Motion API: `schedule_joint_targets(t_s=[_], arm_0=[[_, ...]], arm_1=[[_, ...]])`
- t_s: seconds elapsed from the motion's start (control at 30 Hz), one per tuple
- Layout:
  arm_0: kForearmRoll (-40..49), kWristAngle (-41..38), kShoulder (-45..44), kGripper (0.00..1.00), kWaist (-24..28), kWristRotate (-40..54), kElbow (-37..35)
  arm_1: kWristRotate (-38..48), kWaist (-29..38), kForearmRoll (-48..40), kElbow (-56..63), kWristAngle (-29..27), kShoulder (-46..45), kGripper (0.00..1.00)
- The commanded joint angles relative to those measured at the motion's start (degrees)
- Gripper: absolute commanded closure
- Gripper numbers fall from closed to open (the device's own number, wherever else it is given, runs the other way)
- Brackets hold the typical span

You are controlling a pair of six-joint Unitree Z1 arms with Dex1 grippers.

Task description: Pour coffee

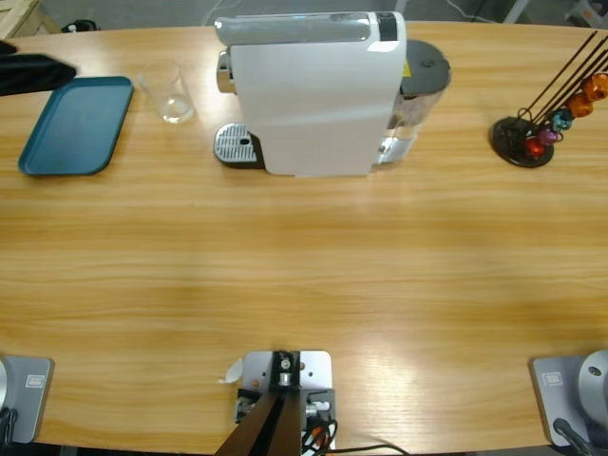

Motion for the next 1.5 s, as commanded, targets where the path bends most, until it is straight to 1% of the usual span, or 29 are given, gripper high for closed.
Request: schedule_joint_targets(t_s=[0.03, 0.13, 0.23, 0.3, 0.37, 0.5, 0.6, 0.77, 1.13, 1.43, 1.5], arm_0=[[-11.05, 7.61, 14.82, 0.0, 1.87, -0.1, 4.47], [-14.07, 11.09, 20.53, 0.0, 2.26, 0.04, 4.61], [-21.68, 11.04, 25.45, 0.002, 3.68, 0.94, 5.56], [-24.93, 10.83, 27.58, 0.004, 4.1, 1.36, 5.61], [-28.29, 9.67, 28.97, 0.004, 4.98, 1.45, 5.56], [-33.49, 4.62, 31.89, 0.003, 7.23, 3.21, 5.52], [-35.66, 0.58, 33.44, 0.004, 9.2, 4.26, 5.52], [-39.15, -1.51, 35.51, 0.004, 10.36, 5.97, 5.36], [-41.61, -3.13, 39.89, 0.003, 10.66, 6.41, 5.34], [-43.35, -3.09, 42.58, 0.001, 10.75, 5.09, 5.34], [-43.86, -3.15, 43.12, 0.013, 10.75, 5.03, 5.26]], arm_1=[[-0.52, -3.99, 1.25, 14.23, 2.59, -12.05, 0.0], [-0.22, -6.59, 1.09, 18.0, 3.96, -14.02, 0.0], [-0.15, -9.39, 0.85, 18.56, 6.46, -13.95, 0.0], [-0.15, -11.74, 0.21, 18.54, 8.15, -13.42, 0.0], [-0.15, -13.48, -0.52, 18.63, 9.38, -12.59, 0.0], [-0.15, -14.29, -2.69, 18.86, 10.57, -10.47, 0.0], [-0.1, -14.64, -3.85, 19.51, 11.0, -9.87, 0.0], [-0.06, -15.73, -5.43, 21.14, 11.96, -9.78, 0.0], [0.46, -16.95, -9.52, 23.74, 13.58, -8.29, 0.0], [0.64, -17.98, -10.88, 24.61, 15.34, -7.3, 0.0], [0.71, -18.0, -11.3, 24.85, 15.46, -7.14, 0.0]])
